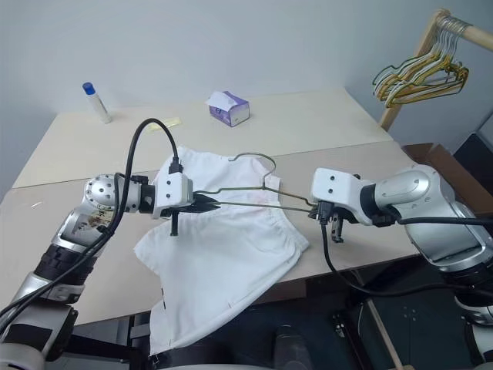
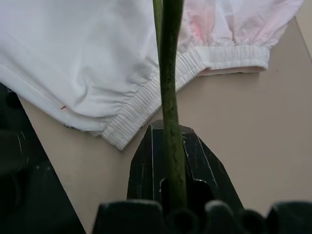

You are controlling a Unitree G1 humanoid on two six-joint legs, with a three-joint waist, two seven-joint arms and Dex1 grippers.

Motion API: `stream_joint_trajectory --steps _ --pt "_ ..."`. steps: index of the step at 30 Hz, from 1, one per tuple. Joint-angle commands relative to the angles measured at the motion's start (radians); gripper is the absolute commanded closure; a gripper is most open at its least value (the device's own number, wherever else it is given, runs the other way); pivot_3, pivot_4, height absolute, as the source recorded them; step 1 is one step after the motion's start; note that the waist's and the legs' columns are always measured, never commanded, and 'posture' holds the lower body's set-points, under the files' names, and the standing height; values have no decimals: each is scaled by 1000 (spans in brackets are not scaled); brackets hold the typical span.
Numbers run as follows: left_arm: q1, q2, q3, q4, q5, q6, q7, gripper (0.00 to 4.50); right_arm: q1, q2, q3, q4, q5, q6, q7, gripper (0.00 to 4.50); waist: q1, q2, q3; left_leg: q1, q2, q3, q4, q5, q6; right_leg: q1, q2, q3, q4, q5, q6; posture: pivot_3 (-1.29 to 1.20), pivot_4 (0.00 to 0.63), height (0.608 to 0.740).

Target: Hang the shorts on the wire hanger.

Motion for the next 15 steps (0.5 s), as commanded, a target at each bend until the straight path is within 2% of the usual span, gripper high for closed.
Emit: stream_joint_trajectory --steps 1,3,6,11,15 --pt "-21 0 16 -17 -14 -12 -9 4500 -33 6 -26 0 -12 -3 -10 4473 0 0 0 0 0 0 0 0 0 0 0 0 0 0 0 -79 0 740" --pt "-23 3 19 -10 -22 -22 -23 4500 -34 8 -33 -2 -5 0 -6 4473 1 0 0 0 0 0 0 0 0 0 0 0 0 0 0 -80 0 740" --pt "-26 10 34 10 -63 -48 -76 3783 -20 1 -54 -12 13 5 6 4500 0 0 0 0 0 0 0 0 0 0 0 0 0 0 0 -80 0 740" --pt "-65 14 101 108 -107 -96 -97 2175 61 -23 -125 -48 76 43 15 4500 3 0 0 0 0 0 0 0 0 0 0 0 0 0 0 -73 0 740" --pt "-83 20 197 132 -206 -5 -88 874 212 -17 -281 -49 170 136 -5 4500 8 -1 -1 -1 0 -1 0 0 0 0 0 -1 0 0 0 -64 3 740"
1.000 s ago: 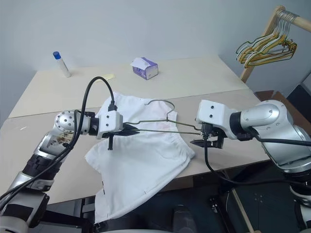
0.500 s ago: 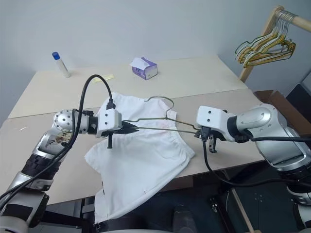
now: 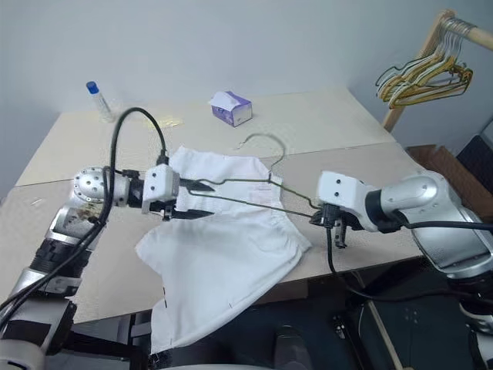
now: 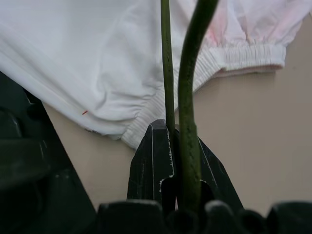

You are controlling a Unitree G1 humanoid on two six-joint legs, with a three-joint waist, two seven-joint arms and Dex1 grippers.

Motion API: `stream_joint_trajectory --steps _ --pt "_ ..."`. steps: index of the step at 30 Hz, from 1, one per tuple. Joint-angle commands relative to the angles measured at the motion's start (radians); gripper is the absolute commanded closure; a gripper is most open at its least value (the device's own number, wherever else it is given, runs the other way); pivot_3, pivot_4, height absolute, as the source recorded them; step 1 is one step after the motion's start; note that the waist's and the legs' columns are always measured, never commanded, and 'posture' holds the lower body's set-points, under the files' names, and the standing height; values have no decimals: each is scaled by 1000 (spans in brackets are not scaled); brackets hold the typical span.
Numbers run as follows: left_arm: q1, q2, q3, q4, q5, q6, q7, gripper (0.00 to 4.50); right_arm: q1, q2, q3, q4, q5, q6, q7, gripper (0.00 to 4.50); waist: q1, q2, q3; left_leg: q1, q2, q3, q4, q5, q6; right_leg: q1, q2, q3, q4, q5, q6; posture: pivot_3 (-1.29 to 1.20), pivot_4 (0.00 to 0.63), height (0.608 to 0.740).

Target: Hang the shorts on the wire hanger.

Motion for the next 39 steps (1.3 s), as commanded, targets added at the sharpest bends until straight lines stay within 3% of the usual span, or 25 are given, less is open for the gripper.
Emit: stream_joint_trajectory --steps 1,3,6,10,18,26,34,39 --pt "-15 12 108 -23 -110 81 19 534 103 4 -177 -5 102 89 -17 4500 0 -1 0 0 0 -1 0 0 0 0 0 -1 -1 0 0 -62 4 740" --pt "25 -14 149 -71 -131 107 90 15 181 35 -274 10 168 106 -12 4500 0 -1 -1 -1 0 -1 0 -1 1 0 0 0 0 0 0 -53 8 740" --pt "104 -27 191 -176 -211 182 110 15 266 82 -388 53 269 221 -27 4500 0 -1 -1 1 0 -1 0 -1 2 2 -1 0 -1 0 1 -39 15 740" --pt "198 10 206 -316 -286 286 104 15 304 121 -447 151 373 379 -51 4500 0 -1 -1 2 1 -1 0 -1 2 4 0 1 -1 0 1 -26 20 740" --pt "331 104 240 -493 -381 412 93 15 180 87 -251 374 398 569 -50 4500 -1 1 -1 7 1 -1 -1 -2 2 8 1 2 -1 -1 0 14 26 740" --pt "380 103 268 -551 -409 437 134 15 75 99 -100 530 370 565 -32 4500 26 1 -1 6 0 -2 -1 -2 2 7 0 1 -2 0 0 42 34 740" --pt "428 74 271 -586 -405 403 182 15 98 64 -207 597 401 542 -19 4500 53 1 -1 5 0 -2 -1 -2 2 7 0 1 -3 0 0 74 42 740" --pt "445 69 274 -595 -410 408 193 15 122 36 -136 583 377 519 16 4500 57 0 -1 6 1 -3 -1 -2 2 7 0 0 -3 -1 -2 85 53 740"
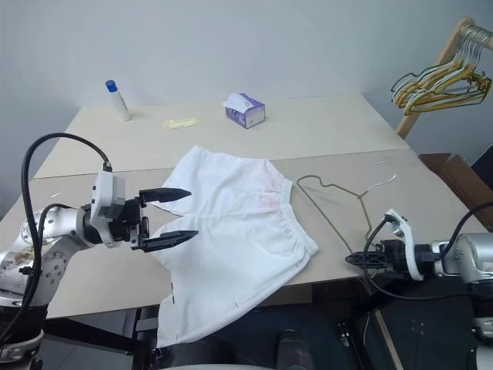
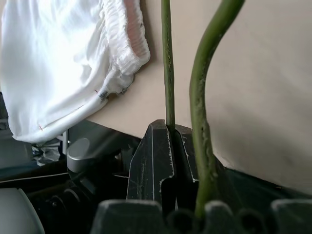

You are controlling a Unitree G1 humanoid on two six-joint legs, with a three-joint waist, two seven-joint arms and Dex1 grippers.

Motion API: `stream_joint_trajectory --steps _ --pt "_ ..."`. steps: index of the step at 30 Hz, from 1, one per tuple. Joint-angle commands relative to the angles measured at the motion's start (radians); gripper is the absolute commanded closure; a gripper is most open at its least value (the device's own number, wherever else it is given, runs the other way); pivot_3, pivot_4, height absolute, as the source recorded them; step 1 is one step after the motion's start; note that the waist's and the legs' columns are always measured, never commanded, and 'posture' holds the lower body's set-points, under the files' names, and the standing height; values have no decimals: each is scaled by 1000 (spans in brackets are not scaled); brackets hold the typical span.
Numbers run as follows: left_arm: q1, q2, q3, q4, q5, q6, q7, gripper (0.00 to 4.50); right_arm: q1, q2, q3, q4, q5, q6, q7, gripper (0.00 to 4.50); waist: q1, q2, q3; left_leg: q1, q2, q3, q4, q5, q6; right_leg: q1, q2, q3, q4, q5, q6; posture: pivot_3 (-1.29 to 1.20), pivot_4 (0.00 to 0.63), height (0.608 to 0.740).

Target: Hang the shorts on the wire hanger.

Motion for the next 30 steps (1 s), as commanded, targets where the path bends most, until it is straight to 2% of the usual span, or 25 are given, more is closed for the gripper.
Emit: stream_joint_trajectory --steps 1,8,22,30 --pt "-7 4 26 -31 -20 -12 6 15 -9 -15 44 -19 -3 -35 40 4500 1 0 0 0 0 0 0 0 0 0 0 0 0 -1 0 88 54 740" --pt "-8 -18 22 -61 -33 -11 41 15 -71 -18 145 2 -22 -54 92 4500 3 1 1 0 0 0 0 0 0 0 0 0 0 -5 4 94 55 740" --pt "-41 -11 9 -42 -39 -20 -5 15 -139 12 153 49 -25 -87 99 4500 24 1 3 -1 0 0 0 -1 1 -1 -1 0 -1 -5 1 91 59 740" --pt "-53 -23 -1 -40 -27 -31 -2 15 -276 85 292 156 -85 -58 114 4500 21 1 5 -2 0 0 0 -1 1 -2 0 0 -1 -5 0 100 59 740"
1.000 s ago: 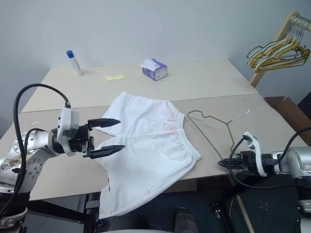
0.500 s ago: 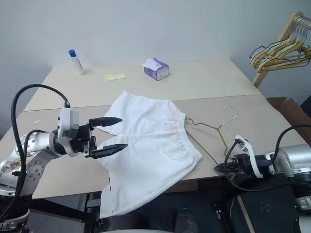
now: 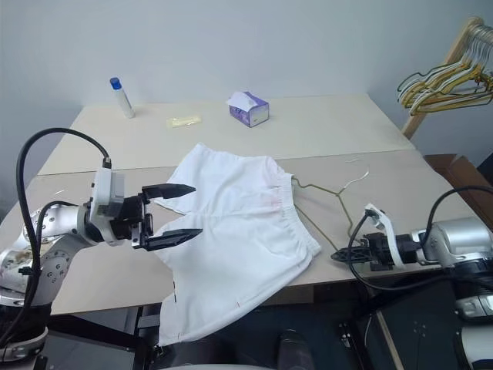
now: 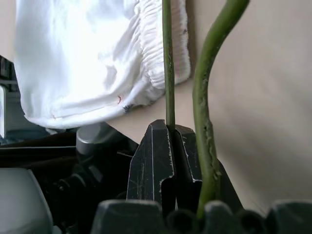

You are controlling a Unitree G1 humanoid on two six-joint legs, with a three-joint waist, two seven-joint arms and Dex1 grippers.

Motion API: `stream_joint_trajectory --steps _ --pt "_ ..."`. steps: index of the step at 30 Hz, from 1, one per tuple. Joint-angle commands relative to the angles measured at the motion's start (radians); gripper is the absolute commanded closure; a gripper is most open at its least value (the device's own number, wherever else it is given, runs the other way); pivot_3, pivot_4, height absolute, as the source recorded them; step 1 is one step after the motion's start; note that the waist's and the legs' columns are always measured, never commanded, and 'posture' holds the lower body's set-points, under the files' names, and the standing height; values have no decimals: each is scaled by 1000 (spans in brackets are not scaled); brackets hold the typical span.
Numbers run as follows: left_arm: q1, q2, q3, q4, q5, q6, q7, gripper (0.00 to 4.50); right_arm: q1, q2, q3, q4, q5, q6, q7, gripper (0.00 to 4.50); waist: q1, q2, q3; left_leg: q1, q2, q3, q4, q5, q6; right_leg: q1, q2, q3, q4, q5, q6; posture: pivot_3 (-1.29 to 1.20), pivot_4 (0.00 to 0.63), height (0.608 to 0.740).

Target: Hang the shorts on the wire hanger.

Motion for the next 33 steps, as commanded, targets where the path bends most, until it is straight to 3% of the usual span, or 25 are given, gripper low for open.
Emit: stream_joint_trajectory --steps 1,16,21,33 --pt "-18 -4 3 -10 2 -31 2 15 -65 27 33 65 -34 -8 21 4500 2 0 0 0 0 0 0 0 0 0 0 0 0 0 0 103 58 740" --pt "-9 -9 -1 -9 12 -57 24 15 -239 137 115 330 -163 -112 114 4500 4 1 1 -5 -1 0 0 0 0 -4 0 -1 -1 5 0 117 55 740" --pt "-9 -6 3 -8 15 -61 25 15 -213 70 145 282 -184 -150 232 4500 5 1 1 -6 -1 0 0 0 0 -4 0 -1 -1 6 1 125 49 740" --pt "-8 -10 1 -12 23 -67 24 15 -339 132 131 493 -307 -263 210 4500 3 2 1 -6 -1 0 0 0 -1 -5 1 -2 0 6 1 128 35 740"
